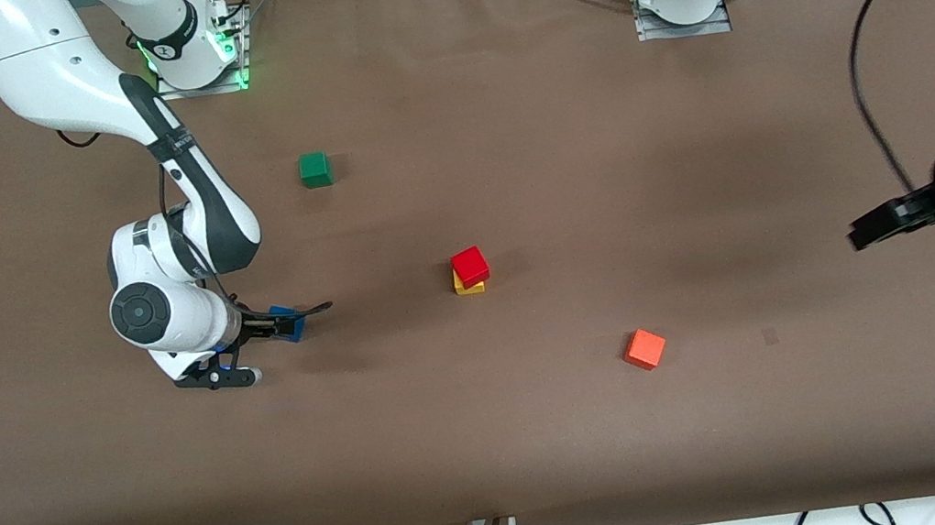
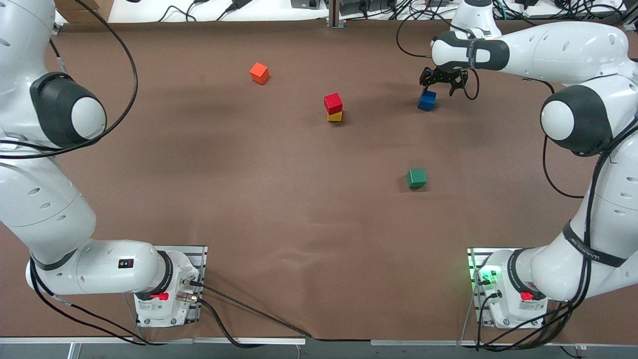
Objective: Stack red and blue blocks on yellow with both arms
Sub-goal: 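Raise the left gripper away while the right gripper reaches the blue cube, then close the right gripper on the blue cube and lift it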
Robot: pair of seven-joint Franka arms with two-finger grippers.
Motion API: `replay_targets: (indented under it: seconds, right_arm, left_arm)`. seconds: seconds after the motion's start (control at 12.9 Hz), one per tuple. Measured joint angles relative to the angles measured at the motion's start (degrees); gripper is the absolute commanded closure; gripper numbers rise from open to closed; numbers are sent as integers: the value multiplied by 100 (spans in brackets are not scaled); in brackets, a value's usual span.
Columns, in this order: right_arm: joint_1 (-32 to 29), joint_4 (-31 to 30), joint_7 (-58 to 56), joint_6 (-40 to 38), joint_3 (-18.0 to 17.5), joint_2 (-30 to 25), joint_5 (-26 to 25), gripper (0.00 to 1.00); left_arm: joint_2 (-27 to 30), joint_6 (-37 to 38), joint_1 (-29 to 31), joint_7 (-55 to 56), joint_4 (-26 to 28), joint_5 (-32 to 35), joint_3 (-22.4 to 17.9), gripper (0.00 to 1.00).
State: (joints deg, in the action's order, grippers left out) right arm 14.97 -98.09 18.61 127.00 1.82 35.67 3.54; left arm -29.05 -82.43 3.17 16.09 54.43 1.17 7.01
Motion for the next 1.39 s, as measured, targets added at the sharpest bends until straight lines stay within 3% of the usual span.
replay_targets:
  seconds: [0.62,0.7,0.85,1.01,1.08,1.16,1.39]
  right_arm:
    - [109,-167,166,352,-37,-70,311,2]
    - [109,-289,167,509,-37,-67,311,8]
    - [109,-463,167,703,-37,-64,311,41]
    - [109,-486,167,727,-37,-66,311,63]
    - [109,-486,168,727,-38,-66,311,69]
    - [109,-486,170,726,-39,-71,311,70]
    - [111,-458,169,722,-89,-85,311,70]
  left_arm:
    - [104,511,234,-15,58,1,-14,0]
    - [104,556,266,-17,59,1,-14,0]
    - [115,665,275,-20,59,1,-7,0]
    - [209,736,266,-22,86,1,28,0]
    - [335,785,257,-25,206,1,54,0]
    - [537,824,247,-29,458,1,63,0]
    - [1395,518,247,-34,1699,1,57,0]
